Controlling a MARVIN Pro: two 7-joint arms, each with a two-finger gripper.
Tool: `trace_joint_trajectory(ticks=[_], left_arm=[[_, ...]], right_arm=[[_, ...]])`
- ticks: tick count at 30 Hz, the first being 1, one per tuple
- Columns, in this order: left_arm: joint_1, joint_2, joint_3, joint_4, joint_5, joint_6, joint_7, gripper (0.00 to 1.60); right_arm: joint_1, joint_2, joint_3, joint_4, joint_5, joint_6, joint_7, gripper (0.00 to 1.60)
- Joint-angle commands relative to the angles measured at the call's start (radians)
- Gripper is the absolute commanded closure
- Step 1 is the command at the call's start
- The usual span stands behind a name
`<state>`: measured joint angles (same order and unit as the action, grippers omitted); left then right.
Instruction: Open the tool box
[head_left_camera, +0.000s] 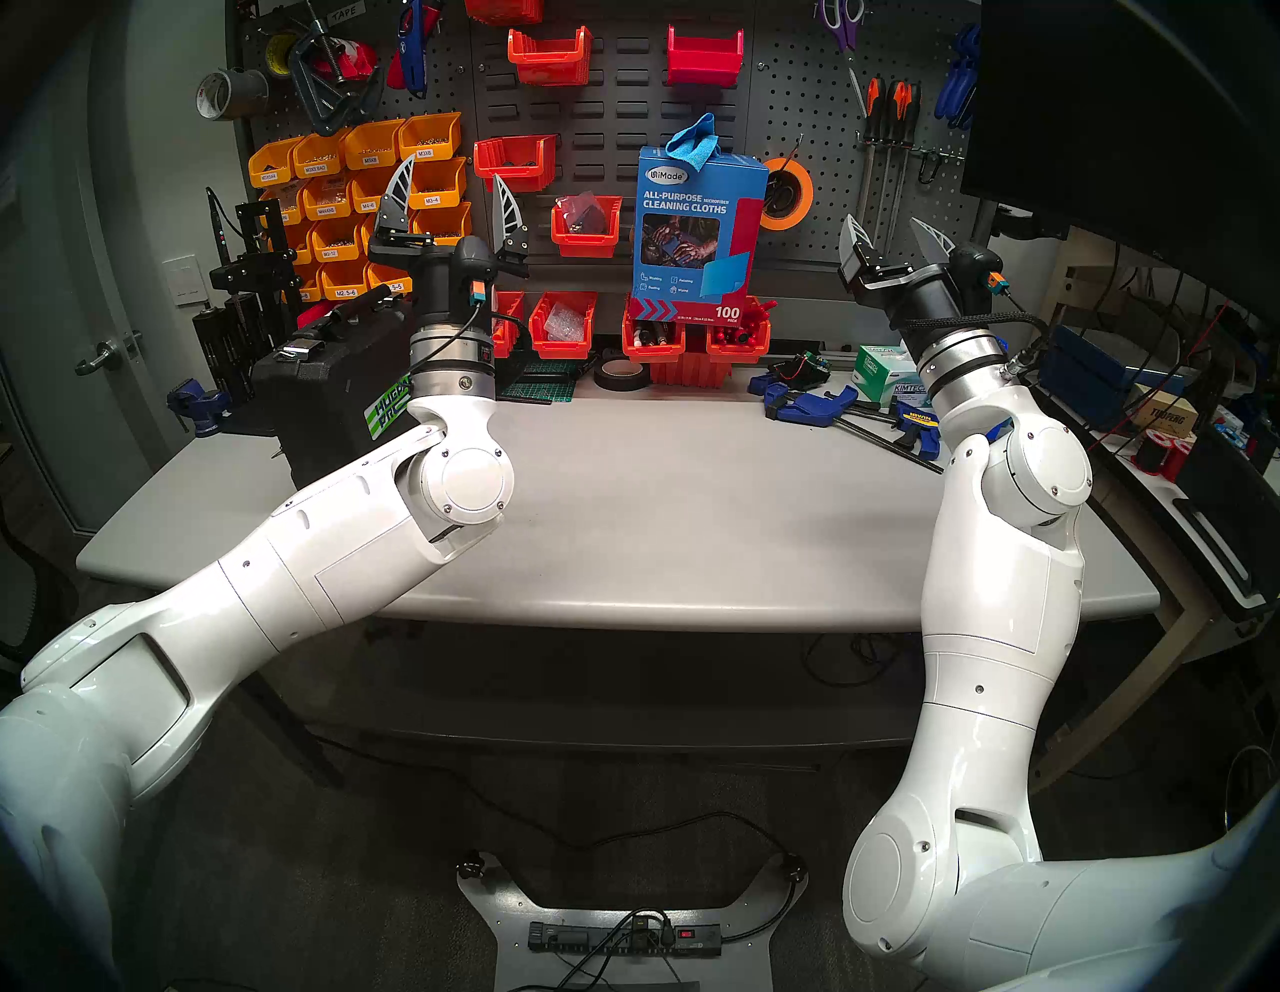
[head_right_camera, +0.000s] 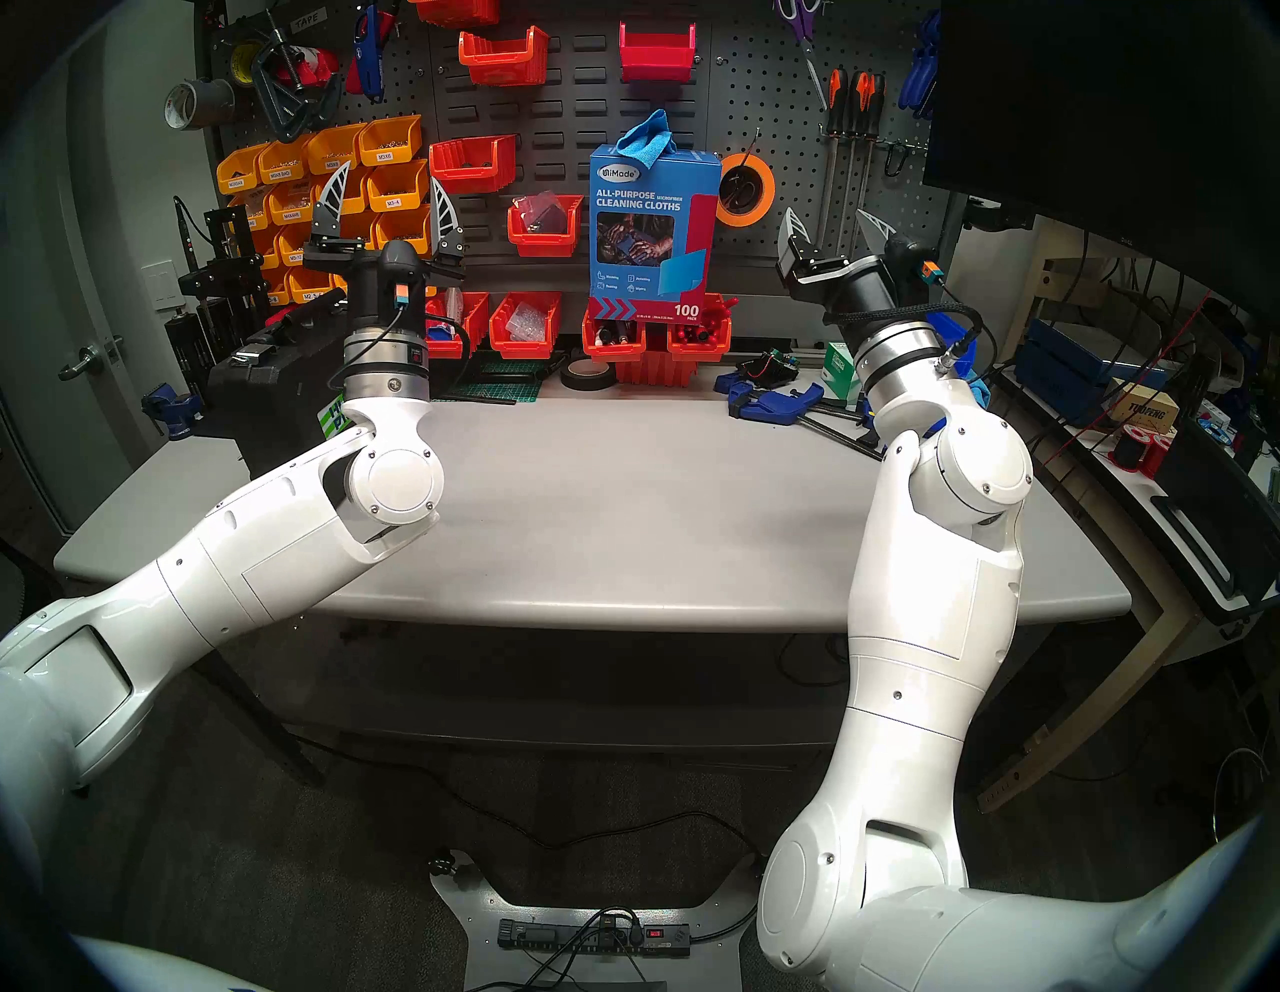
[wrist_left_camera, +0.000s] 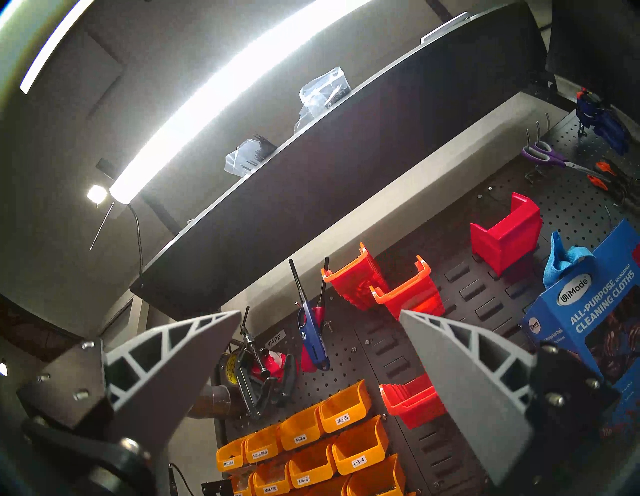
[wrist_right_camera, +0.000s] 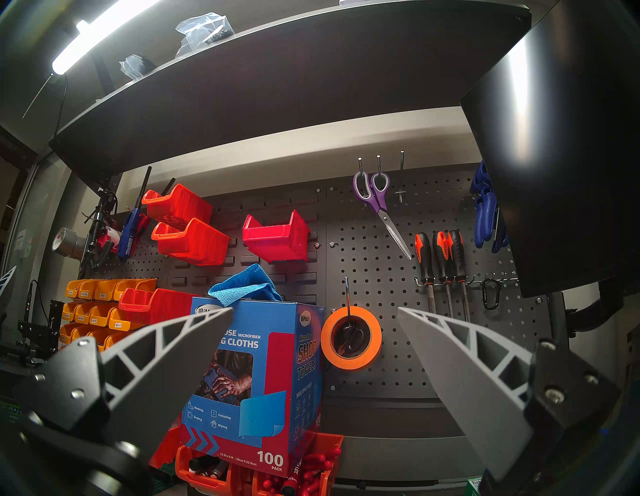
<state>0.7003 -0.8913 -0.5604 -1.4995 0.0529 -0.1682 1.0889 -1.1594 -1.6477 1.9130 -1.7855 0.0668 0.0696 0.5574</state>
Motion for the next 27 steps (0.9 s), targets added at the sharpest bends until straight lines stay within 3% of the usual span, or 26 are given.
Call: trace_joint_trajectory(ticks=[1,15,27], left_arm=[[-0.065,0.042,0.013,0.020,0.094,-0.065,-0.032,0.00],[-0.197,0.092,-0.016,0.179,0.299,-0.183,-0.086,0.00],[-0.298,0.117,-0.034,0.250,0.593,-0.313,-0.126,0.00]], right_arm=[[0.003,0.002,-0.003,-0.010,-0.002,-0.001,0.001,0.00],[0.003,0.006,-0.006,-0.008,0.003,-0.002,-0.003,0.00],[0.002,0.009,-0.008,-0.007,0.007,-0.003,-0.006,0.00]])
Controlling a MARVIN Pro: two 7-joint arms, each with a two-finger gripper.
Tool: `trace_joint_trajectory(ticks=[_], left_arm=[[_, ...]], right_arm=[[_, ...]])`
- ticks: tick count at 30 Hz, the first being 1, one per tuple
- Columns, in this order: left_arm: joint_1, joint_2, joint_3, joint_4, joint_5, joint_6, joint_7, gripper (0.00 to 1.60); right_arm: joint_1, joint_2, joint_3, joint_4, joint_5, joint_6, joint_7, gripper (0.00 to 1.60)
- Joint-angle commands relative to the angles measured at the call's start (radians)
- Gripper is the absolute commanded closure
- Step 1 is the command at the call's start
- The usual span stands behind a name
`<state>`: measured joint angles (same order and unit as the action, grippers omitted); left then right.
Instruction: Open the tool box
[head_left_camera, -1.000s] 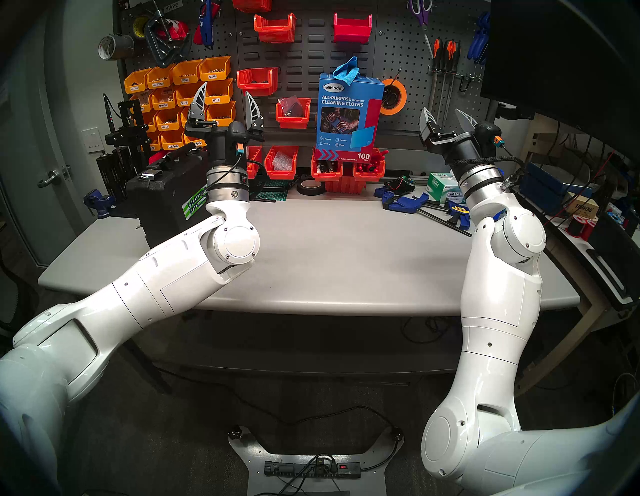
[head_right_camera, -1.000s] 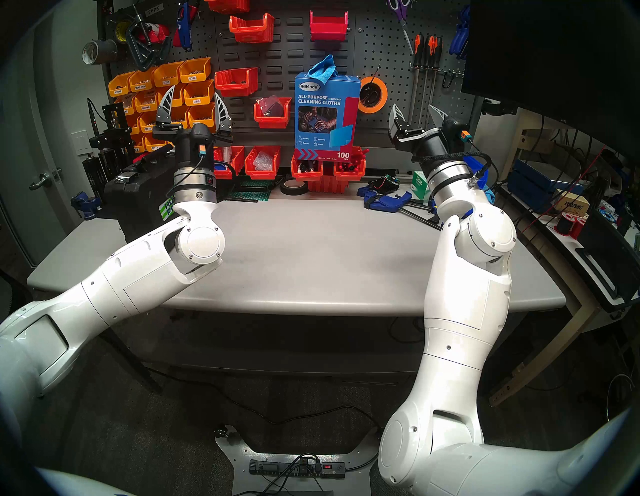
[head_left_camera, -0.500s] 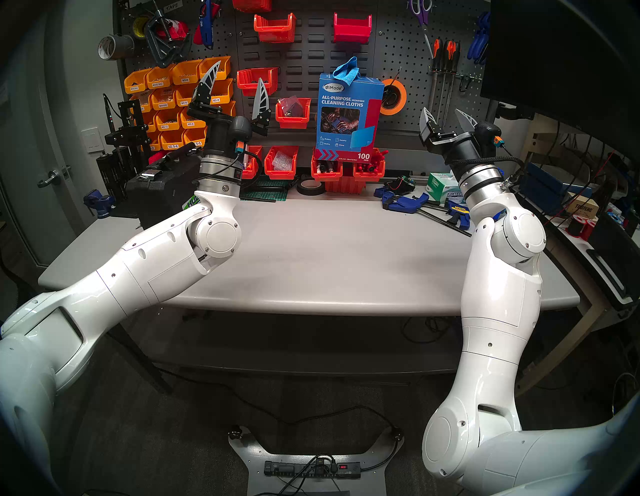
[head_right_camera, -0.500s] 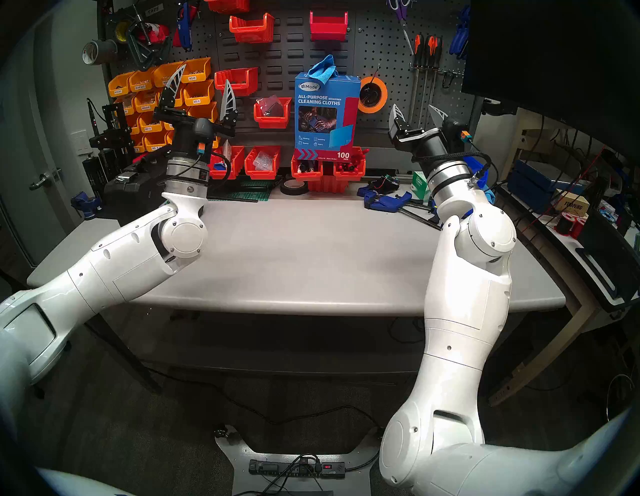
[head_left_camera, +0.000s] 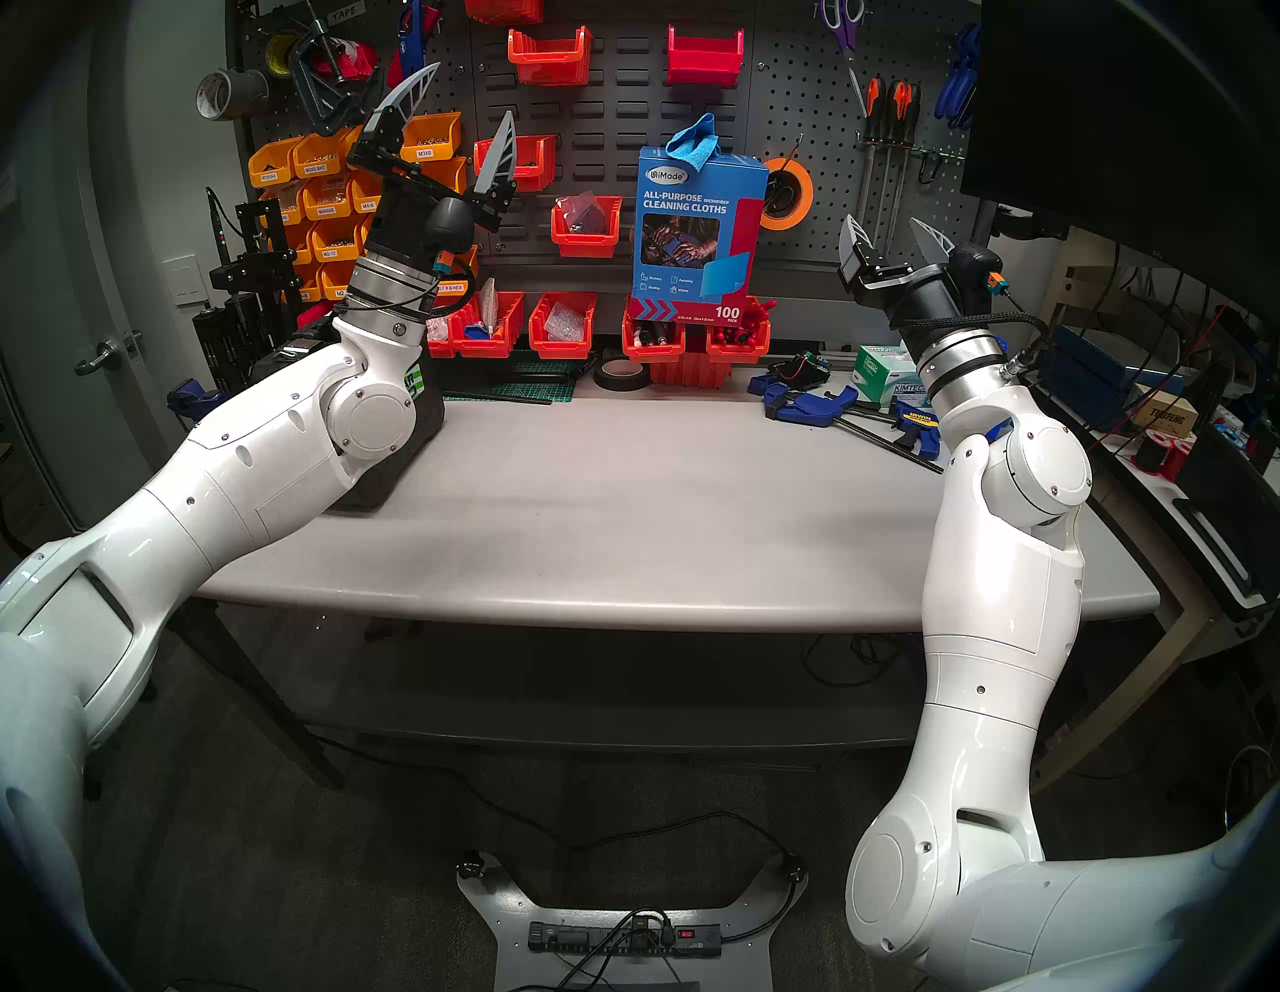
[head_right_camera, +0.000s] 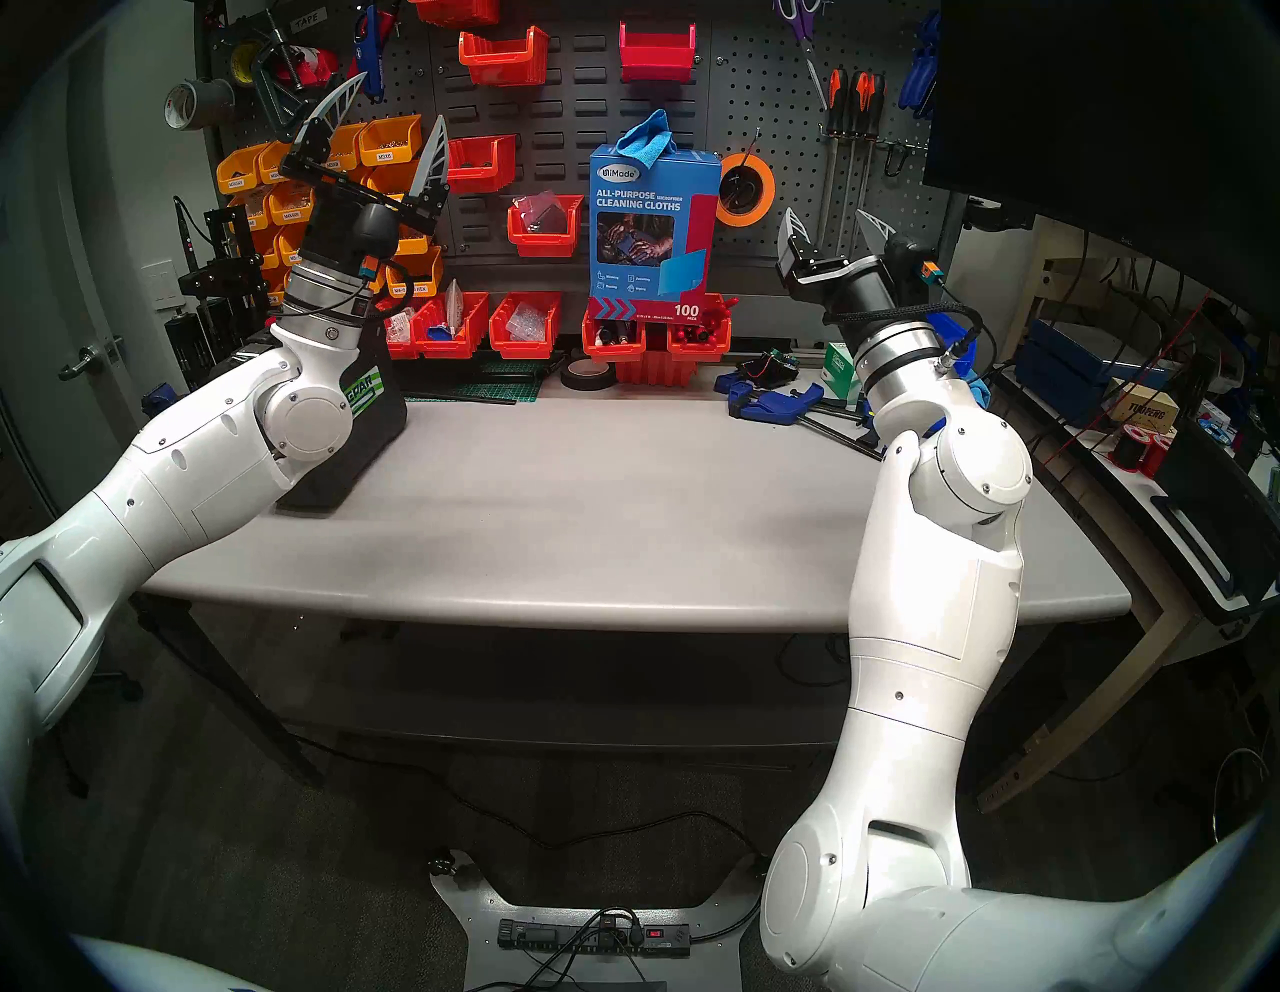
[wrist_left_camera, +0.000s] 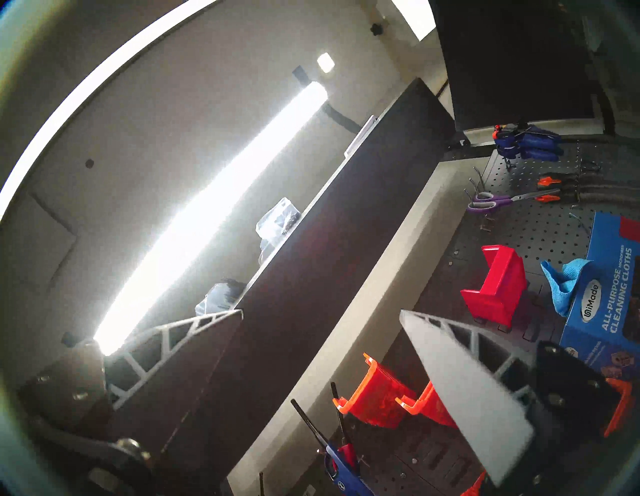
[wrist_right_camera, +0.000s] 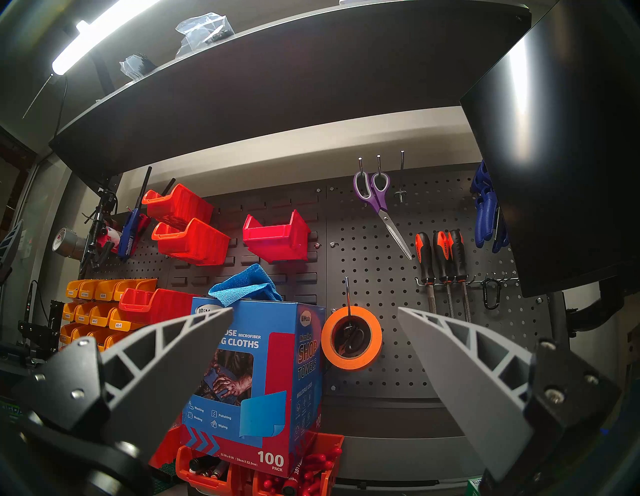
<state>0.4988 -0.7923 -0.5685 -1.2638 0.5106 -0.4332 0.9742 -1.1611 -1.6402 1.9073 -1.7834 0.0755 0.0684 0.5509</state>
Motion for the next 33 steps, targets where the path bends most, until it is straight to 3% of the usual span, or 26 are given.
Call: trace_joint_trajectory(ticks=[1,10,23,33], left_arm=[[-0.110,0.026,-0.021,0.021,0.171,-0.058,-0.018,0.00],[-0.193,0.035,-0.043,0.101,0.401,-0.143,-0.051,0.00],[-0.309,0.020,-0.011,0.293,0.709,-0.281,-0.051,0.00],[-0.377,0.043,0.013,0.332,0.921,-0.338,-0.042,0.00]], right_arm=[[0.004,0.002,-0.002,-0.009,-0.001,-0.002,0.001,0.00],[0.003,0.004,-0.004,-0.008,0.002,-0.002,-0.002,0.00],[0.002,0.008,-0.007,-0.009,0.005,-0.003,-0.005,0.00],[0.001,0.011,-0.009,-0.008,0.008,-0.003,-0.007,0.00]])
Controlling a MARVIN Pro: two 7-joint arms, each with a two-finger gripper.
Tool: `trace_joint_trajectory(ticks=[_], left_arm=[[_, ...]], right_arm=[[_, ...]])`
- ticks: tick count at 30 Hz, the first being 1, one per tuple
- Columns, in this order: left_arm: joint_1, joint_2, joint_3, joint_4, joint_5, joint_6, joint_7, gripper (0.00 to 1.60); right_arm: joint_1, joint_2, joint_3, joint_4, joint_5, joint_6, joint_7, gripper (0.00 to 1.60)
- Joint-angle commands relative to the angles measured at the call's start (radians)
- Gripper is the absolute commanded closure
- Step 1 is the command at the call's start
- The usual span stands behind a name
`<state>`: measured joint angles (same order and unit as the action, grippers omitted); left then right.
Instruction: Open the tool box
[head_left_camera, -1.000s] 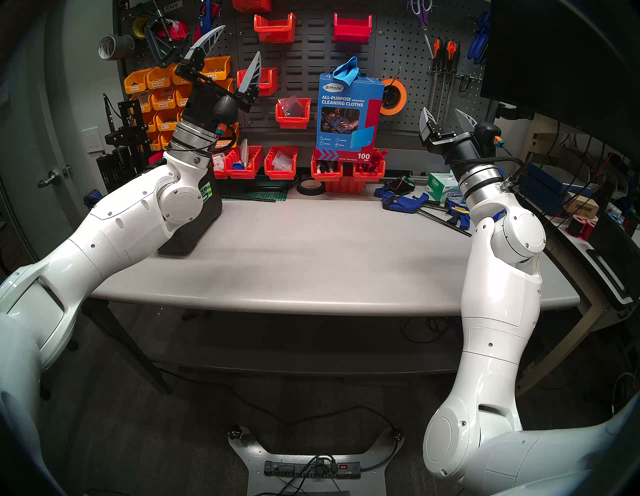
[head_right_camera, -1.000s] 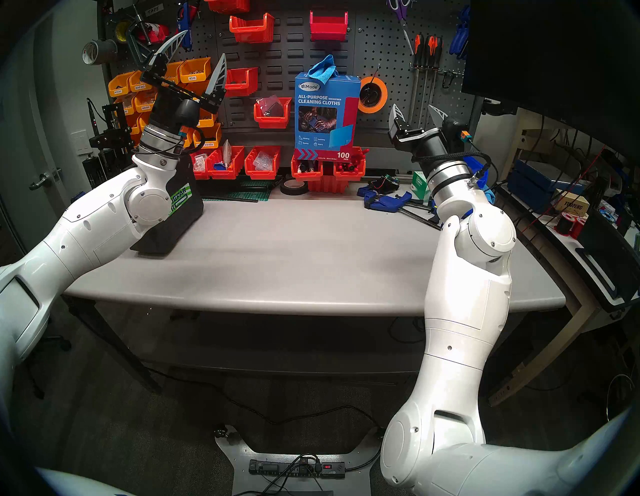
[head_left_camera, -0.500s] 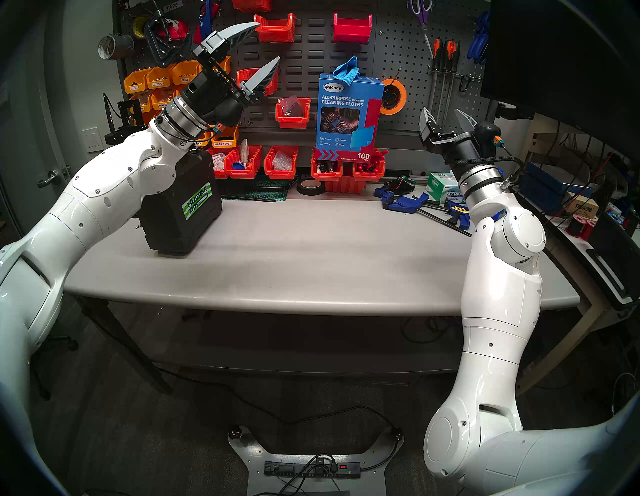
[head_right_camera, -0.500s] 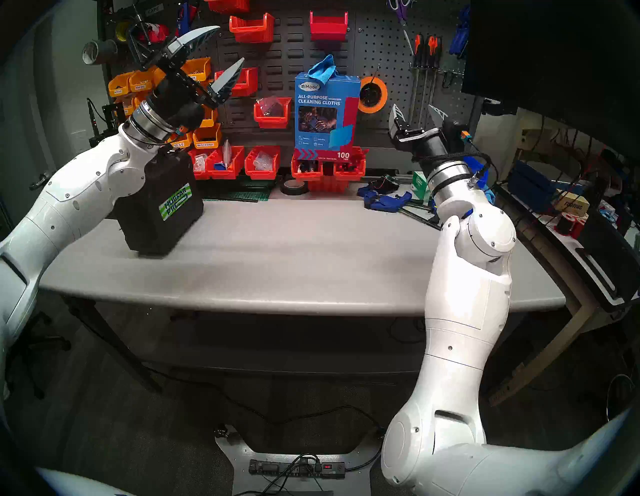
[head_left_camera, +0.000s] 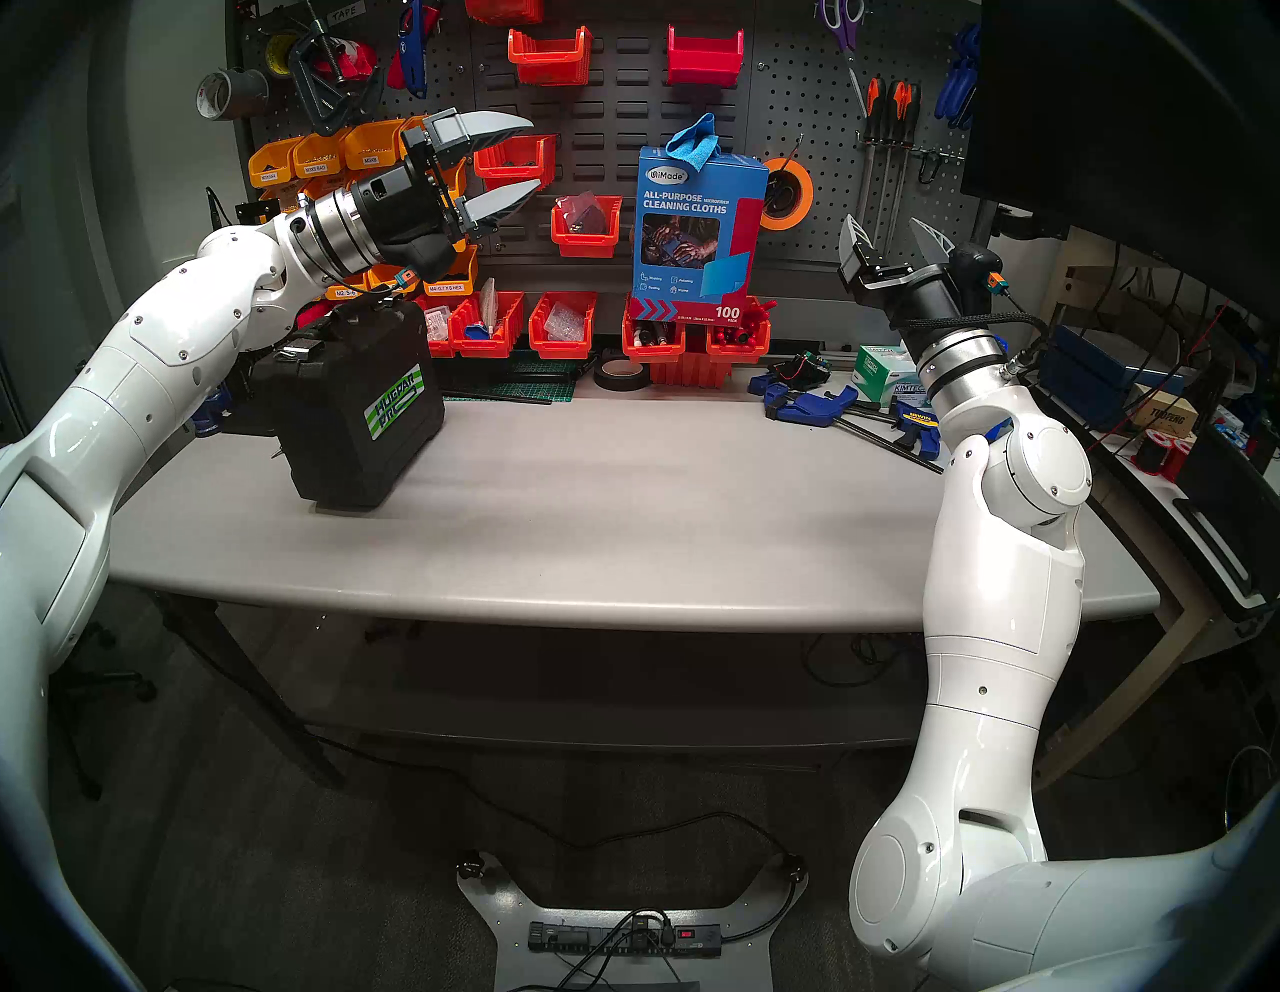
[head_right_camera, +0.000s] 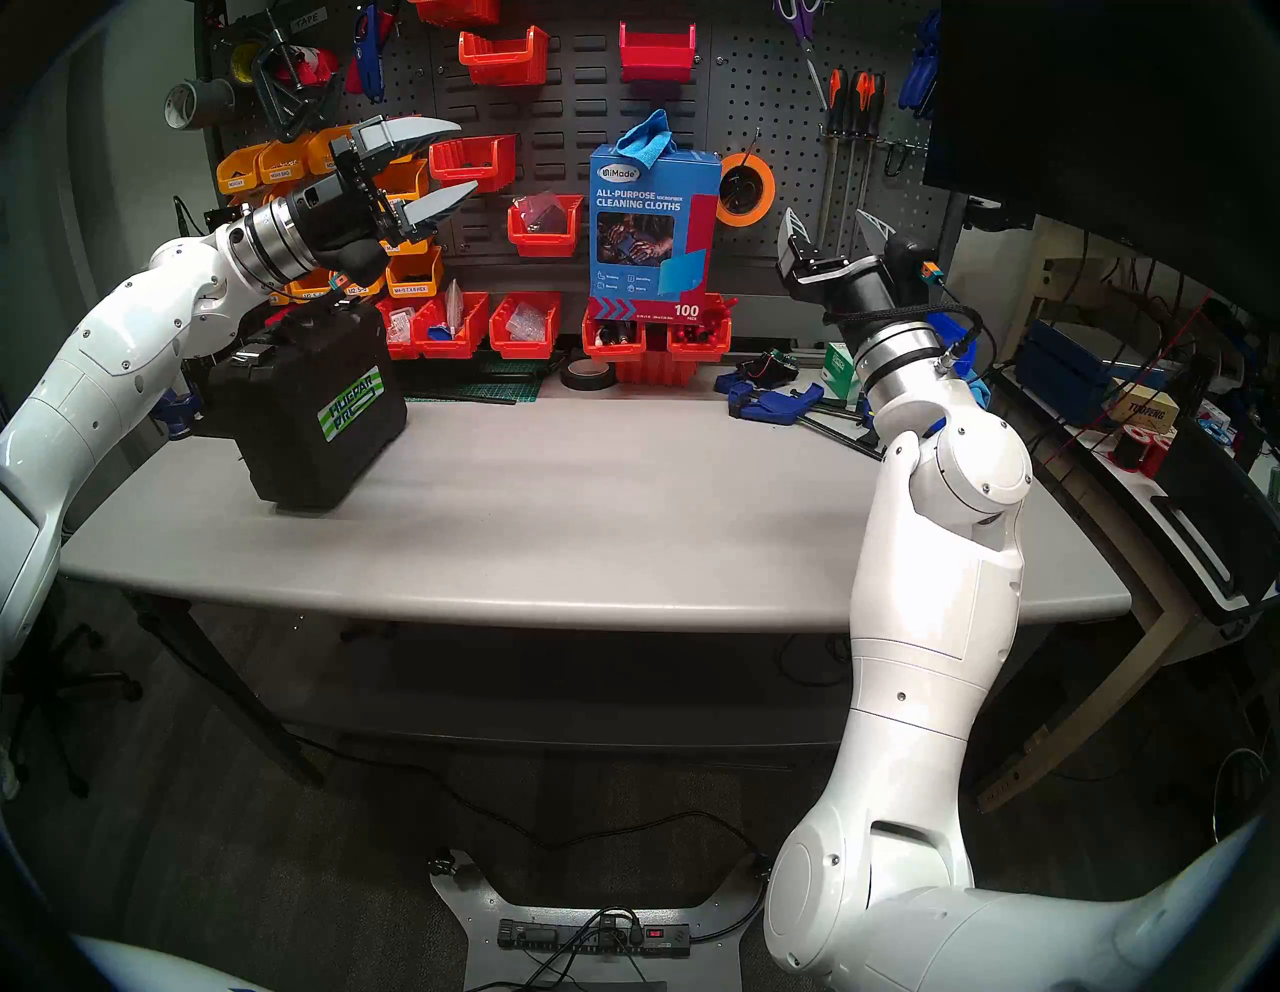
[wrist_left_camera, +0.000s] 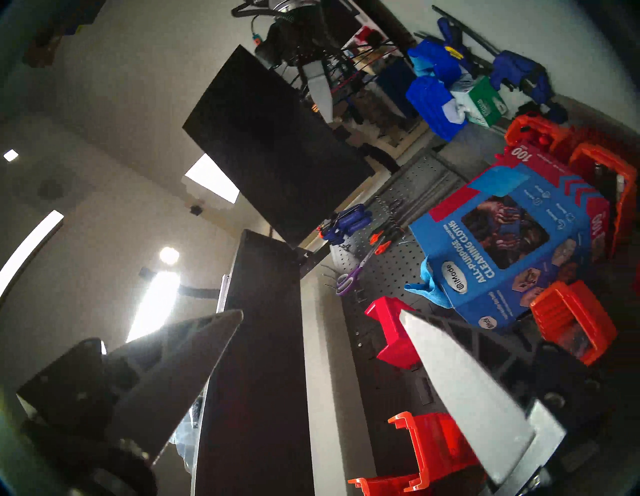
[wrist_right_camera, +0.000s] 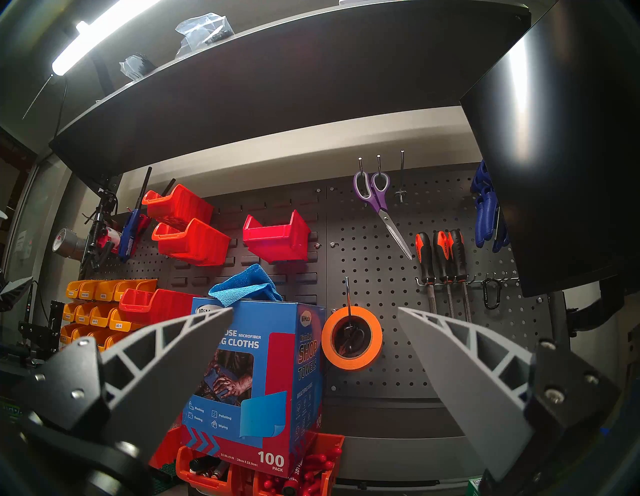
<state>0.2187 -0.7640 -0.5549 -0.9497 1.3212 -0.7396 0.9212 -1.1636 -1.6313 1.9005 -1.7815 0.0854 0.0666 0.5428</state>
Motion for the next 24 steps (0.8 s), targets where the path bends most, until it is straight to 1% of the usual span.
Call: trace_joint_trajectory(ticks=[1,2,3,4,5,7,8,9,10,11,12,13,14,15,16,17,18,20,21,22,24], left_arm=[[-0.113,0.014,0.008,0.025,0.137,-0.041,0.019,0.00],[-0.136,0.015,0.027,0.035,0.154,-0.052,0.023,0.00],[-0.117,0.015,-0.002,0.028,0.178,-0.054,0.027,0.00],[-0.139,0.015,0.015,0.039,0.194,-0.063,0.031,0.00],[-0.135,0.015,0.006,0.039,0.209,-0.066,0.031,0.00],[-0.176,0.011,0.030,0.066,0.273,-0.088,0.045,0.00],[-0.167,0.012,0.013,0.064,0.293,-0.092,0.043,0.00],[-0.198,0.009,0.043,0.083,0.309,-0.104,0.052,0.00],[-0.204,0.010,0.039,0.092,0.349,-0.126,0.057,0.00],[-0.204,0.010,0.039,0.092,0.349,-0.126,0.057,0.00],[-0.200,0.011,0.027,0.092,0.370,-0.139,0.055,0.00],[-0.223,0.008,0.047,0.109,0.390,-0.152,0.063,0.00],[-0.229,0.009,0.040,0.115,0.424,-0.175,0.063,0.00],[-0.241,0.005,0.044,0.126,0.439,-0.192,0.063,0.00],[-0.261,0.001,0.061,0.138,0.453,-0.206,0.065,0.00],[-0.236,0.003,0.023,0.124,0.472,-0.217,0.049,0.00],[-0.275,0.001,0.062,0.142,0.490,-0.220,0.042,0.00],[-0.276,0.001,0.061,0.144,0.500,-0.220,0.037,0.00],[-0.293,0.000,0.082,0.154,0.513,-0.220,0.035,0.00],[-0.287,-0.001,0.072,0.156,0.522,-0.220,0.033,0.00],[-0.304,-0.005,0.090,0.170,0.535,-0.220,0.037,0.00]], right_arm=[[0.003,0.002,-0.002,-0.010,-0.002,-0.002,0.001,0.00],[0.003,0.002,-0.003,-0.010,-0.001,-0.002,0.000,0.00],[0.003,0.003,-0.003,-0.010,-0.001,-0.002,0.000,0.00],[0.003,0.003,-0.003,-0.010,-0.001,-0.002,0.000,0.00],[0.003,0.003,-0.003,-0.010,-0.001,-0.002,0.000,0.00],[0.003,0.004,-0.004,-0.010,0.000,-0.002,-0.001,0.00],[0.003,0.004,-0.004,-0.010,0.001,-0.002,-0.002,0.00],[0.002,0.005,-0.005,-0.010,0.001,-0.002,-0.002,0.00],[0.002,0.005,-0.005,-0.010,0.001,-0.002,-0.003,0.00],[0.002,0.005,-0.005,-0.010,0.001,-0.002,-0.003,0.00],[0.002,0.006,-0.005,-0.010,0.002,-0.002,-0.003,0.00],[0.002,0.006,-0.006,-0.010,0.002,-0.002,-0.003,0.00],[0.002,0.007,-0.006,-0.010,0.002,-0.002,-0.004,0.00],[0.002,0.007,-0.006,-0.010,0.002,-0.002,-0.004,0.00],[0.001,0.007,-0.007,-0.011,0.003,-0.002,-0.004,0.00],[0.001,0.008,-0.007,-0.011,0.003,-0.002,-0.005,0.00],[0.001,0.008,-0.007,-0.011,0.003,-0.002,-0.005,0.00],[0.001,0.009,-0.008,-0.011,0.004,-0.002,-0.005,0.00],[0.001,0.009,-0.008,-0.011,0.004,-0.002,-0.006,0.00],[0.001,0.009,-0.008,-0.011,0.004,-0.002,-0.006,0.00],[0.001,0.010,-0.008,-0.011,0.005,-0.002,-0.006,0.00]])
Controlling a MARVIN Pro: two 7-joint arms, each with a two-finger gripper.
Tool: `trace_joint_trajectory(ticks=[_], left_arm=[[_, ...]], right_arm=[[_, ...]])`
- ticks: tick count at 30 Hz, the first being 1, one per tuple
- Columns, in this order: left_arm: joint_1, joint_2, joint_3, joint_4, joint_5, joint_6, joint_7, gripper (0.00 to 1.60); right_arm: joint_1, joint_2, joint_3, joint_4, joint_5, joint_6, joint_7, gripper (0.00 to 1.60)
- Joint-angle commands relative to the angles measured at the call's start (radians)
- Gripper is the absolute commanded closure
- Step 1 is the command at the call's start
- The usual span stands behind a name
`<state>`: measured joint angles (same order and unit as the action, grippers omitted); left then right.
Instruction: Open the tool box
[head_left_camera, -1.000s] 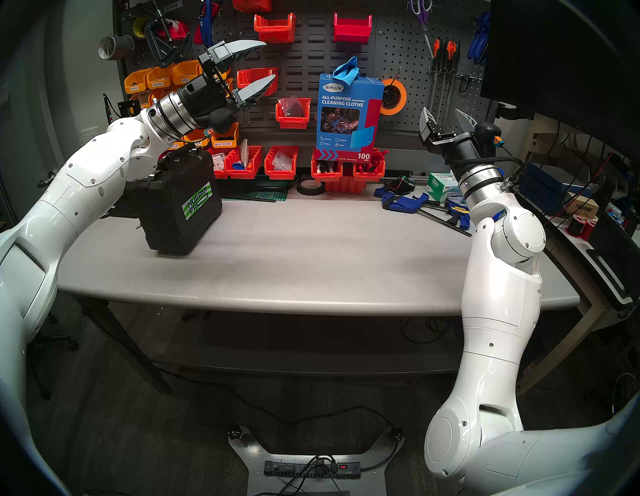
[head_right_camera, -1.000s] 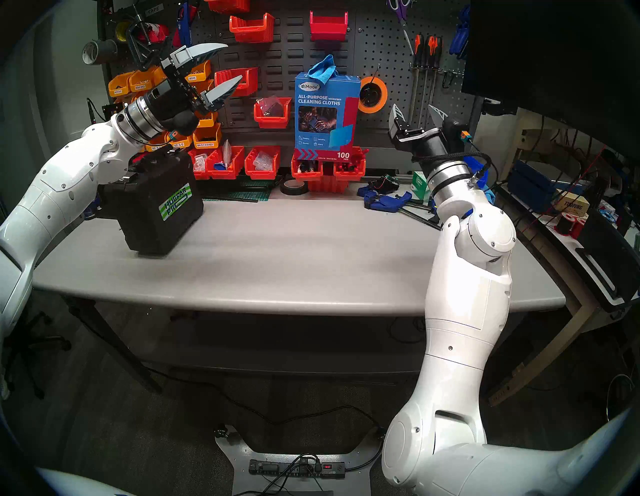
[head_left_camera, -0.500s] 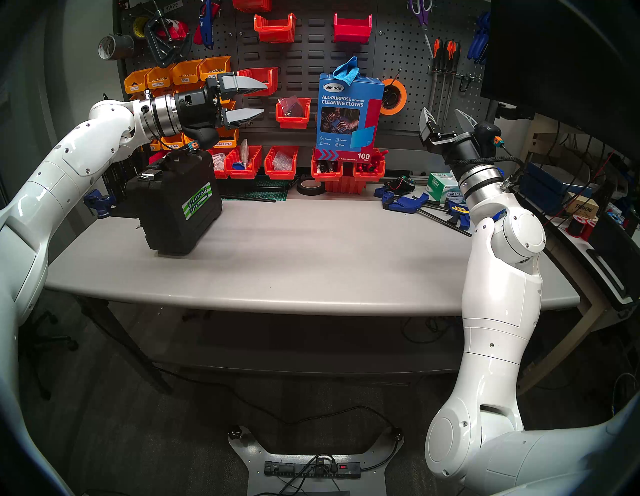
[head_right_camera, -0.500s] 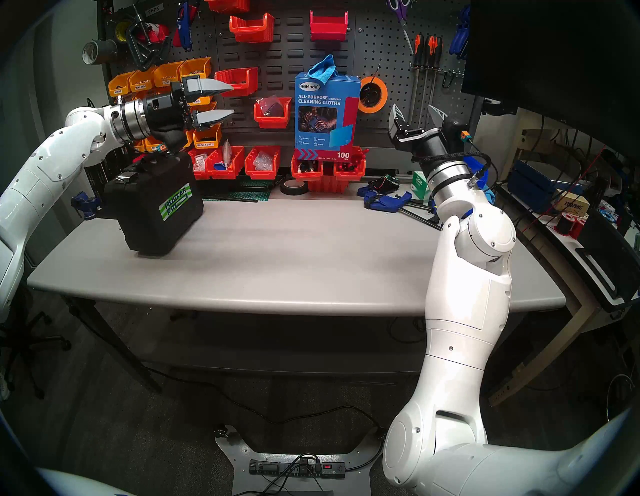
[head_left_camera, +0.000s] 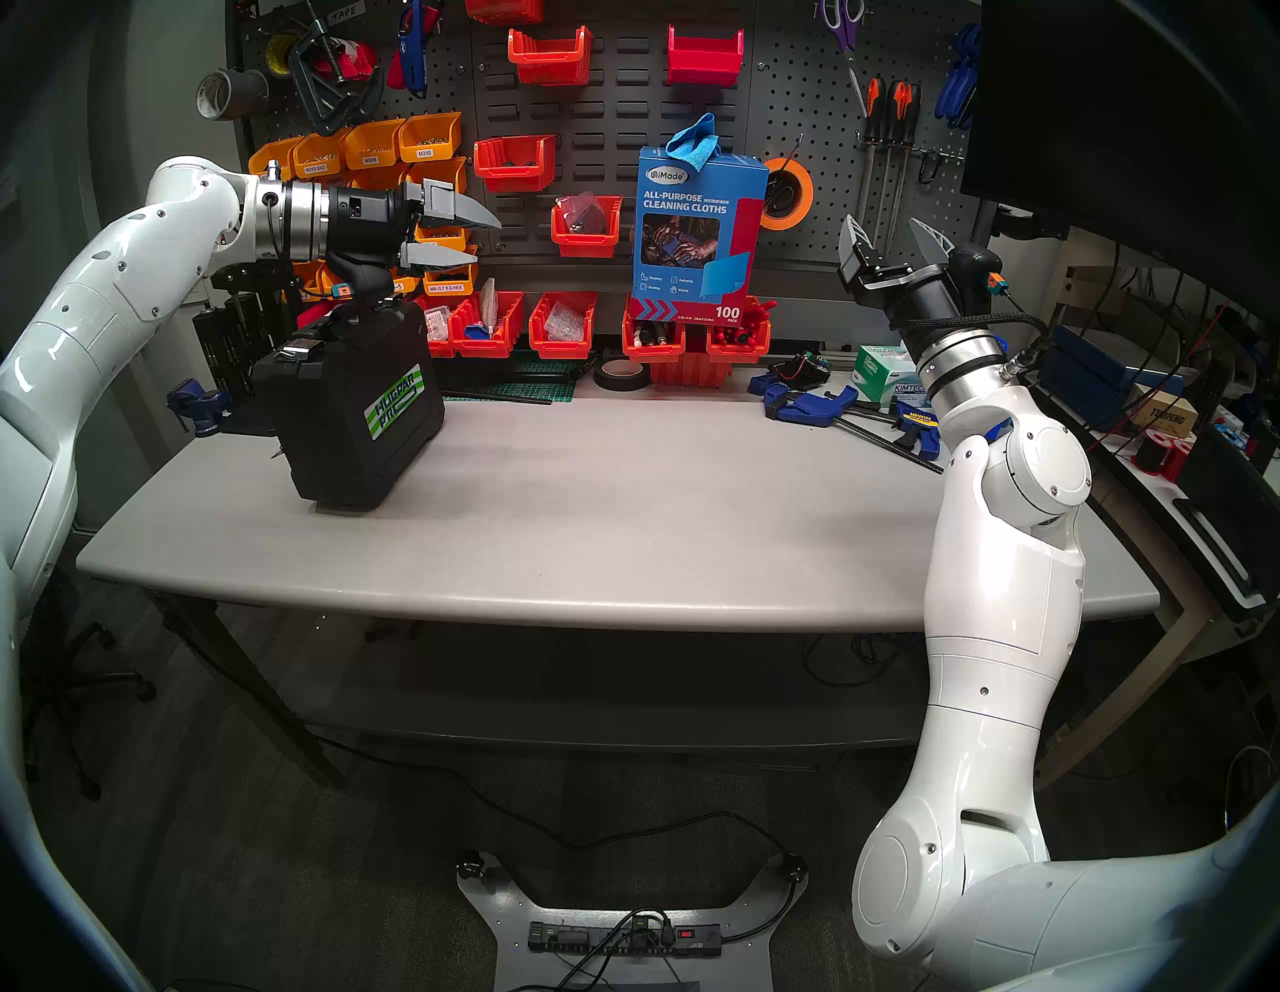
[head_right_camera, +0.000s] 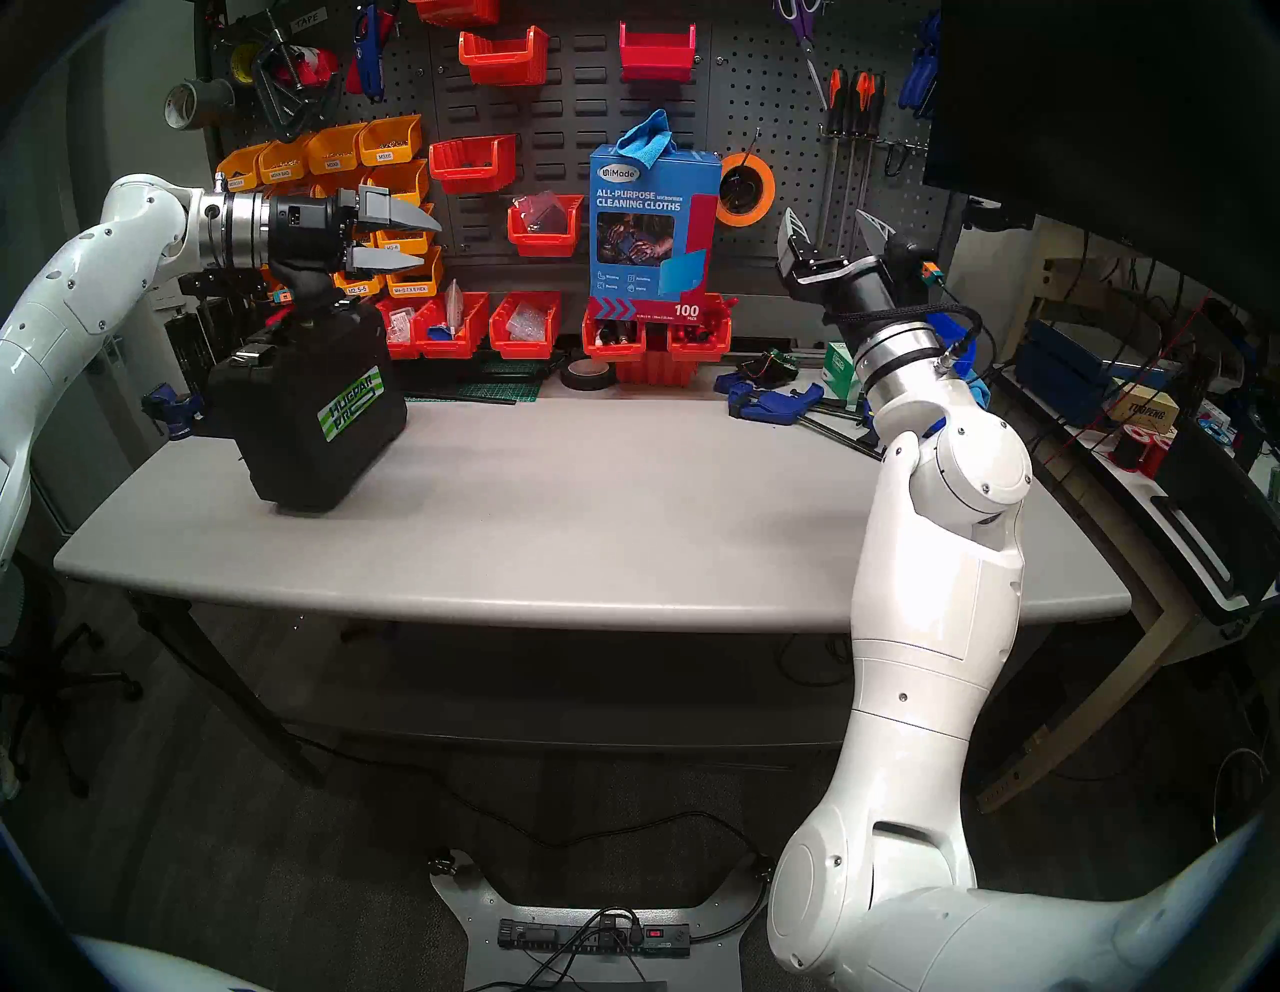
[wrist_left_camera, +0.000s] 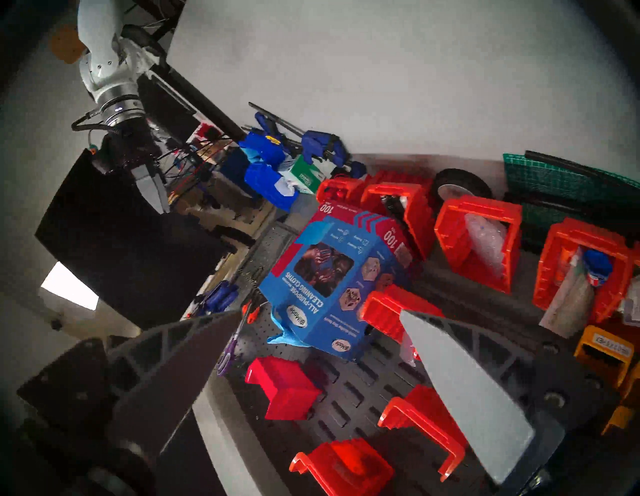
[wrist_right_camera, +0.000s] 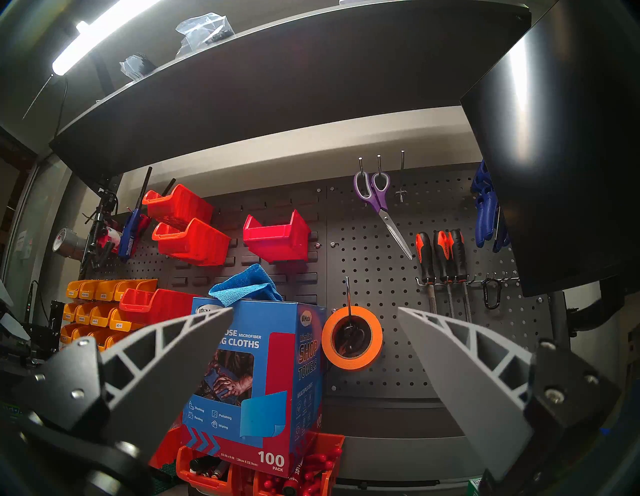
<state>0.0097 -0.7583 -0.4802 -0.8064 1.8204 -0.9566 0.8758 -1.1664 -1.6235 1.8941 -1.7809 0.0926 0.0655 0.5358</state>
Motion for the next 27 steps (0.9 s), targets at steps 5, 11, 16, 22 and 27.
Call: trace_joint_trajectory(ticks=[5,11,16,22,27], left_arm=[[-0.120,-0.015,0.043,0.043,0.076,-0.003,0.084,0.00],[-0.156,-0.020,0.079,0.069,0.133,-0.003,0.073,0.00],[-0.174,-0.027,0.109,0.097,0.171,-0.003,0.083,0.00],[-0.206,-0.043,0.140,0.115,0.218,0.007,0.068,0.00],[-0.232,-0.053,0.159,0.125,0.250,0.014,0.068,0.00]], right_arm=[[0.003,0.003,-0.003,-0.011,-0.001,-0.001,-0.001,0.00],[0.003,0.005,-0.005,-0.010,0.001,-0.002,-0.003,0.00],[0.002,0.007,-0.006,-0.010,0.002,-0.002,-0.004,0.00],[0.002,0.009,-0.007,-0.010,0.005,-0.002,-0.006,0.00],[0.001,0.010,-0.008,-0.009,0.007,-0.003,-0.007,0.00]])
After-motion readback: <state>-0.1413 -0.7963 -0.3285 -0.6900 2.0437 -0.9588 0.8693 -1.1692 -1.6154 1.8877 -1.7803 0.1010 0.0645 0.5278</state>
